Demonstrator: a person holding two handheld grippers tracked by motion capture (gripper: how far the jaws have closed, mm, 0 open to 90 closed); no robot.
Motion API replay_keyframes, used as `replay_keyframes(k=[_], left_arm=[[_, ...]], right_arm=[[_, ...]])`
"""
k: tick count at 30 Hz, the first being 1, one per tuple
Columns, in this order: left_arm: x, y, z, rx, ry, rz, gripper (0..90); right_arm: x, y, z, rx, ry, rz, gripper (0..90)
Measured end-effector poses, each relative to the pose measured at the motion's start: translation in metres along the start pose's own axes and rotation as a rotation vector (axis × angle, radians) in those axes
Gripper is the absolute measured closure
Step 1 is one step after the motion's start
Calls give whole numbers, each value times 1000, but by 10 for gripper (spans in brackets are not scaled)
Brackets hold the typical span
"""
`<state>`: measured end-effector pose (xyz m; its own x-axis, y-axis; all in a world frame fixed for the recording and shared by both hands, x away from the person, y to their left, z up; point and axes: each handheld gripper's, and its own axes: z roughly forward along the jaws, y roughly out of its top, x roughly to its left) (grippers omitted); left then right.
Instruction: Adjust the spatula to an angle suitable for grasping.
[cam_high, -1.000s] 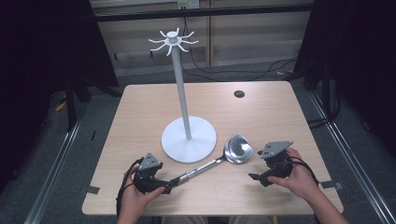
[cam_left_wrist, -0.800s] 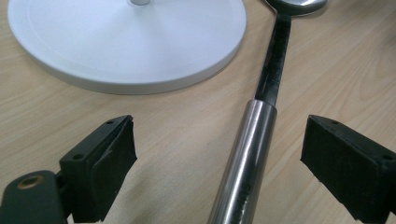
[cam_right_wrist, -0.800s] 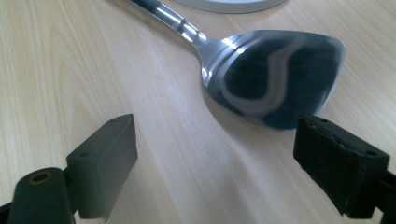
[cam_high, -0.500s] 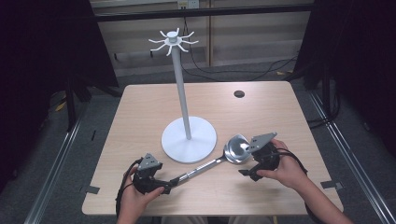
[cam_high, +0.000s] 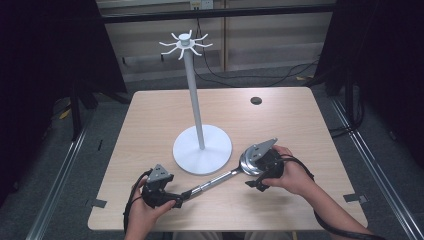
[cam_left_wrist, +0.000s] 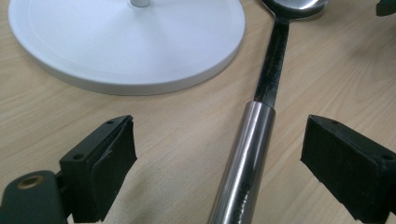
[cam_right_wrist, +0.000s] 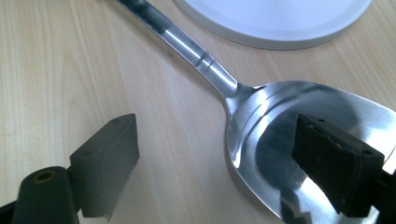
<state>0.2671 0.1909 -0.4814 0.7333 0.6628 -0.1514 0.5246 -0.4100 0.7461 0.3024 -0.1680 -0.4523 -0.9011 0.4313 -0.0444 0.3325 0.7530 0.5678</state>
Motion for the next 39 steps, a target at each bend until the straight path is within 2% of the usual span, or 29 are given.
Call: replay_keyframes(k=[8, 20, 21, 22, 24, 27, 31, 33, 39], left_arm=[[0, 0, -1, -8, -3, -8, 99], [1, 0, -1, -1, 2, -1, 99], [2, 0, -1, -1, 2, -1, 99], [2, 0, -1, 1, 5, 0, 99], [2, -1, -1, 0, 7, -1, 99], [2, -1, -1, 3, 3, -5, 100], [3, -1, -1, 0, 1, -3, 100], [3, -1, -1, 0, 6, -4, 100], [3, 0, -1, 2, 16, 2, 101]], right_arm=[[2, 12, 12, 24, 10, -32, 151], [7, 30, 33, 21, 24, -87, 184], [8, 31, 35, 24, 30, -73, 189], [7, 31, 38, 21, 36, -86, 196], [7, 31, 42, 27, 40, -76, 205], [4, 31, 48, 24, 48, -89, 232], [4, 31, 52, 9, 65, -89, 257], [4, 31, 54, 13, 73, -77, 265], [5, 32, 60, 19, 84, -80, 286]])
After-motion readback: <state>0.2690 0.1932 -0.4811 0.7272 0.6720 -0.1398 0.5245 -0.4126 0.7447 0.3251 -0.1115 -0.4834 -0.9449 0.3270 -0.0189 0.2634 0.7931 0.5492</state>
